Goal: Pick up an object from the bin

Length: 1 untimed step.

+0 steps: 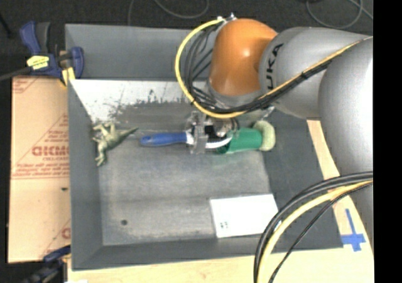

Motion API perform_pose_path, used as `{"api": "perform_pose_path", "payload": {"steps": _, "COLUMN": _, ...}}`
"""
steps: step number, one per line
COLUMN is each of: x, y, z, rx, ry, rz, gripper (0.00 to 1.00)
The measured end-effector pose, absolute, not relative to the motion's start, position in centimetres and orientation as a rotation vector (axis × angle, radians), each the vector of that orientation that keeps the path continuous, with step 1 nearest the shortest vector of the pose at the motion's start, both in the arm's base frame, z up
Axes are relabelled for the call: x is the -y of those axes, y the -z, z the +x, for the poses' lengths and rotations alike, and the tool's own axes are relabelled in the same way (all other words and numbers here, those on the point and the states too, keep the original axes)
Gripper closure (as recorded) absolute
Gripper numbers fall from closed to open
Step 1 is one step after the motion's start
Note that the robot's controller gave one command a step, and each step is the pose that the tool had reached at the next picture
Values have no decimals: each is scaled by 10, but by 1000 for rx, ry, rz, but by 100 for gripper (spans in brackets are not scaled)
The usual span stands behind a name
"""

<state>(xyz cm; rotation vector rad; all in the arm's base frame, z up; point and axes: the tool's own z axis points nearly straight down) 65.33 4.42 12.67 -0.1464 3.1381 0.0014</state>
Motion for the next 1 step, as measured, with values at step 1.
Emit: {"api": "perform_pose_path", "payload": {"steps": 1, "x": -44, "y": -144, "z": 653, "rx": -3139, "ry": -1, "rz": -146, "gripper": 100}}
